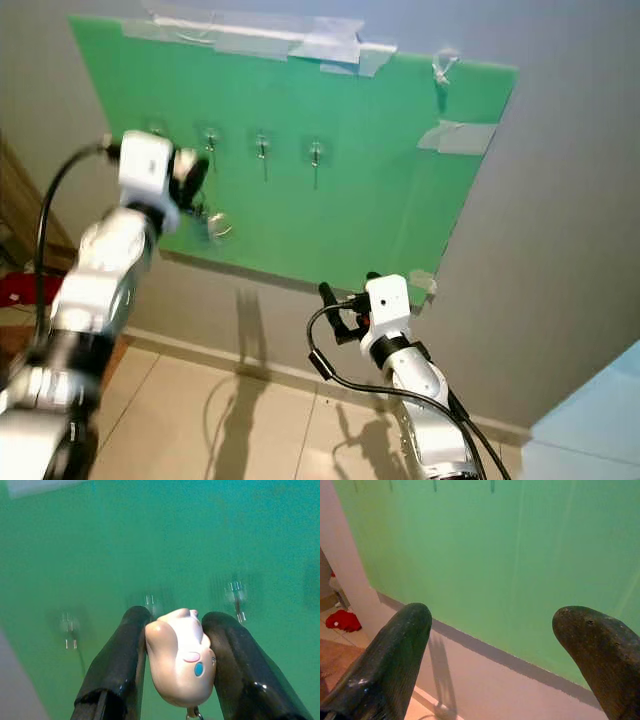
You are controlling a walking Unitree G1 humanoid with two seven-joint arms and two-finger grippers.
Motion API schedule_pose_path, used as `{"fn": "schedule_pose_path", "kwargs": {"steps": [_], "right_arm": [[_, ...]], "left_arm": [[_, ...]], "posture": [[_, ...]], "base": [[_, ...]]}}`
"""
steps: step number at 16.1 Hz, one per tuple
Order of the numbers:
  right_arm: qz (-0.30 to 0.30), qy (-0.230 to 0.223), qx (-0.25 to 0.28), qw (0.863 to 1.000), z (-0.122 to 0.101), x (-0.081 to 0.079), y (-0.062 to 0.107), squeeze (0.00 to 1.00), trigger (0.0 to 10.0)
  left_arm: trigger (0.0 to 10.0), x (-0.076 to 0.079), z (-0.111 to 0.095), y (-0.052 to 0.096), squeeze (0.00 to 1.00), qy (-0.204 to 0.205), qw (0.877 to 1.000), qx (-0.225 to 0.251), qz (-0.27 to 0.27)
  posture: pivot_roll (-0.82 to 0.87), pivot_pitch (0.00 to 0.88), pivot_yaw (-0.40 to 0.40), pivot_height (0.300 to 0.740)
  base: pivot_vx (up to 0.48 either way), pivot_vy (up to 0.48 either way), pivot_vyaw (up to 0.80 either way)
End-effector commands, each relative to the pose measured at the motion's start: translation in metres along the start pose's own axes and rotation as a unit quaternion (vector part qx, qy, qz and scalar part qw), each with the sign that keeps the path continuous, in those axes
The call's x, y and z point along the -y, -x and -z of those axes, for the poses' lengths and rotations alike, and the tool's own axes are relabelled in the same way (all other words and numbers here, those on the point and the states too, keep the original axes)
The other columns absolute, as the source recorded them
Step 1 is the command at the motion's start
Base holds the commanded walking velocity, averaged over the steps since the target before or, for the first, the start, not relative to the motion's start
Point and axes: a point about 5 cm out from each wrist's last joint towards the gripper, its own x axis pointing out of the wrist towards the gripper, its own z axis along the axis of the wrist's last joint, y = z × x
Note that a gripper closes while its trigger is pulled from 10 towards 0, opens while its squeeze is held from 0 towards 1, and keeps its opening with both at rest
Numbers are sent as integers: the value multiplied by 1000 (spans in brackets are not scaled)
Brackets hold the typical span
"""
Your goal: Hang keys on a hook
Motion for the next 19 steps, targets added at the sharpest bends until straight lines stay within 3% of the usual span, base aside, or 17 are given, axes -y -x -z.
{"fn": "schedule_pose_path", "kwargs": {"steps": [1, 6, 10, 14, 19], "right_arm": [[7, 1, 5, 1000, -3, 3, 0, 0, 10000], [14, 1, 5, 1000, -2, 5, 4, 0, 10000], [20, 5, -2, 1000, 0, 4, 15, 0, 10000], [33, 18, -15, 999, 2, 9, 35, 0, 10000], [45, 16, -17, 999, 2, 7, 42, 0, 10000]], "left_arm": [[0, -8, -6, -6, 0, -13, 1000, 5, -11], [0, -25, -22, -33, 0, -14, 1000, 4, -20], [0, -30, -26, -41, 0, -21, 999, -5, -26], [0, -26, -32, -46, 0, -5, 999, 11, -36], [0, -13, -29, -41, 0, 42, 997, 57, -25]], "posture": [[-79, 0, 52, 740], [-104, 0, 66, 740], [-155, 0, 69, 740], [-218, 0, 80, 740], [-231, 0, 125, 740]], "base": [[0, 0, 0], [0, 0, 0], [0, 0, 0], [0, 0, 0], [457, 0, 0]]}}
